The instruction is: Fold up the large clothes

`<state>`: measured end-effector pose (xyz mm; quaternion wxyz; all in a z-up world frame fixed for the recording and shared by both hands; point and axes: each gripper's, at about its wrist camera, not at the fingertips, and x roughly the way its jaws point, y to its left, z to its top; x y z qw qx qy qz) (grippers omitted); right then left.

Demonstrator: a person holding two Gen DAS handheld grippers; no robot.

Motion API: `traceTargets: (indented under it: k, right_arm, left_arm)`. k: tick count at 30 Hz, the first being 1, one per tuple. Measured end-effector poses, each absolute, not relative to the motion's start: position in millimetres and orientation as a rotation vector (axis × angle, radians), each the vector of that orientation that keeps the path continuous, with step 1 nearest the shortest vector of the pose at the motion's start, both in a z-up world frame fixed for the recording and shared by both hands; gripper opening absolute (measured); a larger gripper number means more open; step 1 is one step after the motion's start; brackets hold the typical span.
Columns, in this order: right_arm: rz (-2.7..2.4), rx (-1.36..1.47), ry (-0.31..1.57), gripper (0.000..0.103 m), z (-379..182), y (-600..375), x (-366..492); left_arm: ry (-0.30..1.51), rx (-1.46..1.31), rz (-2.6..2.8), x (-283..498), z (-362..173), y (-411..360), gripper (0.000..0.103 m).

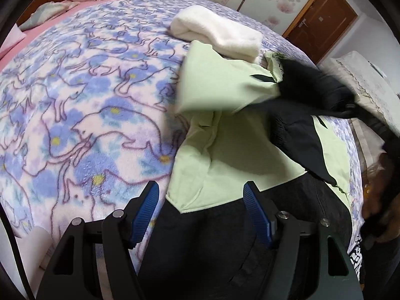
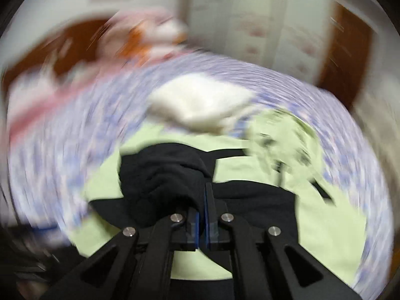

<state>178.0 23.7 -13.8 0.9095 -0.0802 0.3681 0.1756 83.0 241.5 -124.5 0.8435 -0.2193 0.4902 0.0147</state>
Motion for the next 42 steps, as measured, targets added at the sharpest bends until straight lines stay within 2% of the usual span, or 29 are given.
traceTargets:
  k: [3, 6, 10, 17, 24, 32, 33, 34, 35, 36, 37, 39, 42]
  right_arm:
    - [0.217, 0.002, 0.823, 0.006, -18, -46, 175]
    - [0.147, 0.023, 1.060, 0.029, -65, -96, 169]
    - [0.096, 0.104, 1.192, 0.029, -101, -154, 147]
    - [0.125, 0.288, 1.149, 0.033, -93, -205, 173]
    - [0.071, 0.297, 1.148, 0.033, -112, -227, 230]
    - [0.103, 0.210, 1.182, 0.035, -136, -219, 246]
    - [0.105, 0.180, 1.180, 0.028, -136, -216, 245]
    - [0.115, 0.131, 1.174, 0.016, -136, -212, 245]
    - [0.137, 0.098, 1.167, 0.012, -134, -207, 244]
    - [0.138, 0.077, 1.158, 0.001, -131, -205, 244]
    - [0.143, 0.049, 1.138, 0.000, -125, -200, 244]
    - [0.132, -0.002, 1.066, 0.000, -109, -193, 247]
    - [0.127, -0.026, 0.944, 0.000, -83, -186, 258]
  left_arm:
    - [1.047, -0.463, 0.008, 83, -129, 235, 0.068]
    - [1.078, -0.451, -0.012, 87, -137, 225, 0.068]
    - [1.099, -0.431, -0.032, 89, -142, 214, 0.068]
    - [1.102, -0.355, -0.046, 123, -133, 206, 0.068]
    - [1.060, -0.340, 0.005, 190, -122, 224, 0.068]
    - [1.195, -0.397, -0.014, 267, -172, 241, 0.068]
    - [1.206, -0.414, -0.020, 272, -178, 243, 0.068]
    - [1.202, -0.434, -0.025, 275, -181, 244, 0.065]
    - [1.190, -0.446, -0.022, 276, -181, 246, 0.056]
    - [1.171, -0.454, -0.020, 276, -180, 246, 0.027]
    - [1.155, -0.468, -0.026, 277, -177, 248, 0.016]
    - [1.116, -0.469, -0.005, 276, -169, 250, 0.009]
    - [1.039, -0.416, 0.021, 271, -157, 246, 0.006]
